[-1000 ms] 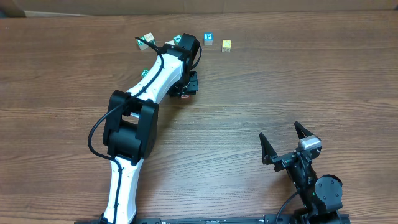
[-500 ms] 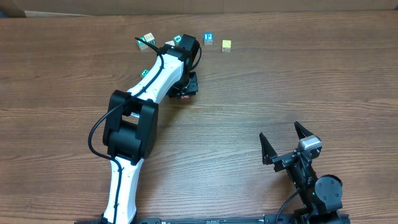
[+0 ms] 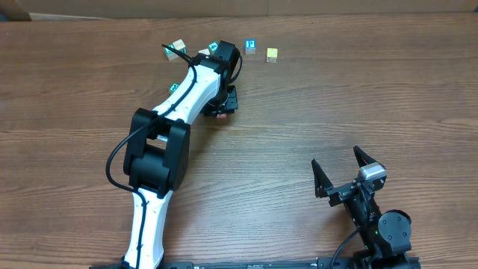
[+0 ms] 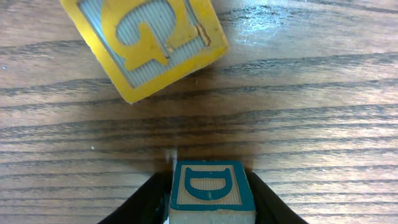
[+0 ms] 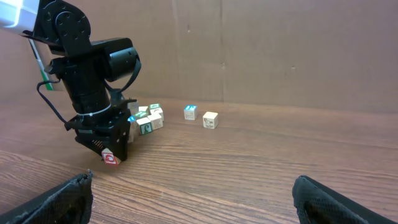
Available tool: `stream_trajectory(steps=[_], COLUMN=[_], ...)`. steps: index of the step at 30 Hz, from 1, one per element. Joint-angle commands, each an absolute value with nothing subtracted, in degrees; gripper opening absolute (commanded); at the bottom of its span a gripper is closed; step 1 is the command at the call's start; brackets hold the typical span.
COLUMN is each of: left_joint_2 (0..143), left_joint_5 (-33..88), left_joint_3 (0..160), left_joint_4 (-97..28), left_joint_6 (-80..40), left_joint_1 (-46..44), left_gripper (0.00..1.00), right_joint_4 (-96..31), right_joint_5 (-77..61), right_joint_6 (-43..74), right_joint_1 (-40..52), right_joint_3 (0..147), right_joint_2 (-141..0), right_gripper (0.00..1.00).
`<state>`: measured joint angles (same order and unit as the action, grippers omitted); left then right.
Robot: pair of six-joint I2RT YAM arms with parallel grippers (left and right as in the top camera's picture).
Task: Form a horizontal line
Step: 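Close the left gripper on the teal D block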
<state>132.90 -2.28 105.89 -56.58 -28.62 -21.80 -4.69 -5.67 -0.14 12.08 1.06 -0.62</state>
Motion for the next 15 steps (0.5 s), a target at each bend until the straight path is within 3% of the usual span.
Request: stream_trajectory(steps=[1,3,8,15], left_joint_2=[133.8,133.8,133.8,133.8], left_joint_5=[-3.2,-3.2,-3.2,-3.2], left_joint_3=[105.1,105.1,105.2,105.6], left_joint_4=[-56.5,-56.5,-56.2,-56.3], left_joint_6=[-29.4,-29.4,-29.4,-29.4], left_joint_1=[-22.6,-22.6,-22.4,-22.2], left_gripper=[0.33,0.32,0.43,0.35], right_joint_4=[-4.4,-4.4,-4.4,-4.4], right_joint_5=[-5.3,-5.3,-5.3,-5.3], right_joint_6=[0.2,0.2,0.2,0.2], right_joint_1=[11.9,11.9,11.9,11.9], right_joint_3=[0.5,0.5,0.5,0.5], right_joint_2=[-0.2,-0.2,-0.2,-0.2], right_gripper=[1.0,1.0,1.0,1.0])
